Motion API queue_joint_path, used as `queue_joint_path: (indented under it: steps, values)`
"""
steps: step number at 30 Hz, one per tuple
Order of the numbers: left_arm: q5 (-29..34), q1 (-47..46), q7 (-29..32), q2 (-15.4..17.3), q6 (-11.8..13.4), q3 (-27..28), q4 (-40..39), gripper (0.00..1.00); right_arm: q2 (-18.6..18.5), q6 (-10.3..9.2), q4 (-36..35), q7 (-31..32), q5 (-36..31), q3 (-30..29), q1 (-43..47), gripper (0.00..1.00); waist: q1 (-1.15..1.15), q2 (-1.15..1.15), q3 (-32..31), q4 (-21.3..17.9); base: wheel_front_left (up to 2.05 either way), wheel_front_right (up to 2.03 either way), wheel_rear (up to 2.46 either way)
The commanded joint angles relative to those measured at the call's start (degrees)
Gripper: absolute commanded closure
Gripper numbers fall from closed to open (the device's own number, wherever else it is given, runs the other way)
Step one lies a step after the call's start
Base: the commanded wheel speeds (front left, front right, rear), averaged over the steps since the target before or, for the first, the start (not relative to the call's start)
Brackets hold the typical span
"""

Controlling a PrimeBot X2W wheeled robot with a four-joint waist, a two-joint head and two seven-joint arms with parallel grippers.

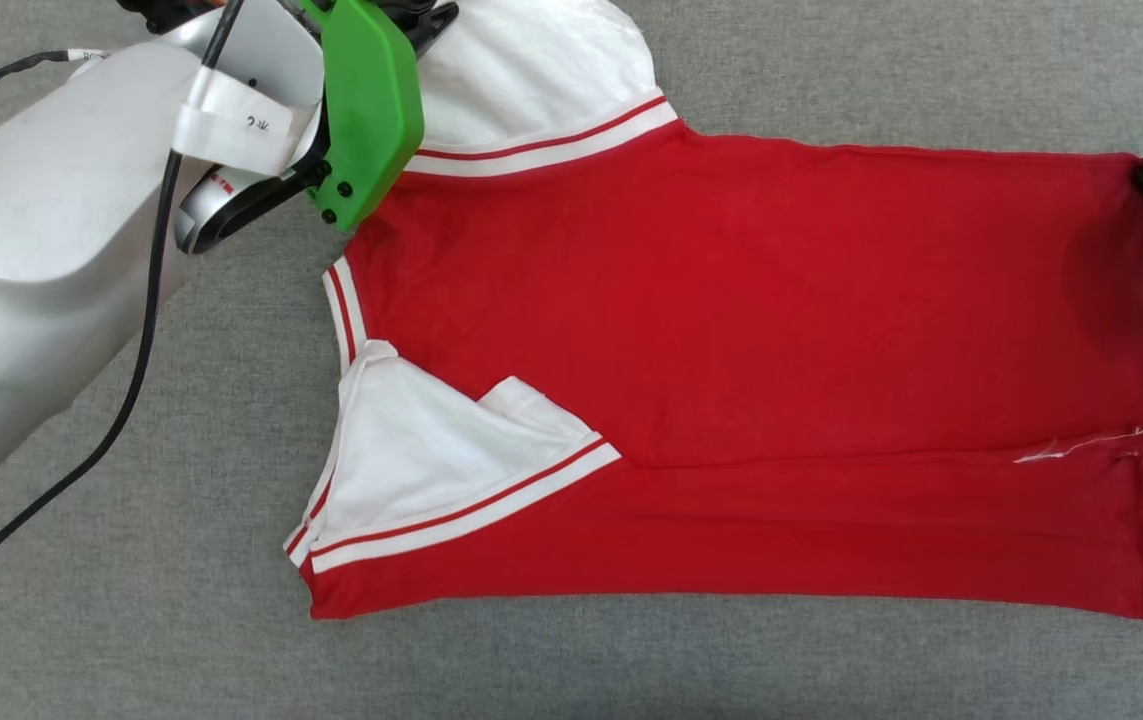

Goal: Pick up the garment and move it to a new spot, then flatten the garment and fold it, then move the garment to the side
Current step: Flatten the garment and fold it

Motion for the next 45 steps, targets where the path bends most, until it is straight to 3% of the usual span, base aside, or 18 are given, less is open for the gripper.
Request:
queue_joint_path:
  steps: [1, 9, 17, 28, 37, 45]
  values:
    - [0.22, 0.94, -0.6, 0.44, -0.14, 0.0, 0.41, 1.0, 1.18, 0.32, 1.82, -1.83, -0.09, 0.96, 1.81, 1.0, 0.0, 0.0, -1.73, -0.57, 0.0, 0.0, 0.0]
    - [-0.24, 5.17, -2.47, 2.01, -0.14, -0.03, 0.61, 1.0, 0.91, 0.32, 1.46, -13.11, -0.24, 0.49, 3.59, 1.0, 0.0, 0.0, -7.84, -1.3, 0.0, 0.0, 0.0]
    - [-0.8, 12.43, -4.87, 3.74, -0.14, -0.04, -0.66, 1.0, 0.94, 0.32, 0.25, -19.13, 0.49, 0.55, 10.13, 1.0, 0.0, 0.0, -13.42, -0.99, 0.0, 0.0, 0.0]
    - [1.08, 25.29, -7.44, 5.63, 1.7, -0.04, -4.09, 1.0, 0.46, 0.32, -2.12, -21.86, 0.59, 0.25, 20.44, 1.0, 0.0, 0.0, -19.19, -0.37, 0.0, 0.0, 0.0]
    - [1.0, 40.58, -7.86, 8.29, 6.67, -0.04, -10.12, 1.0, 0.82, 0.32, -6.5, -21.05, 1.14, -2.89, 33.24, 1.0, 0.0, 0.0, -20.62, 0.1, 0.0, 0.0, 0.0]
    - [0.42, 43.08, -9.92, 6.26, 8.1, 0.31, -7.85, 1.0, 3.06, 0.32, -5.45, -18.93, -0.78, -3.46, 36.36, 1.0, 0.0, 0.0, -18.65, 0.23, 0.0, 0.0, 0.0]
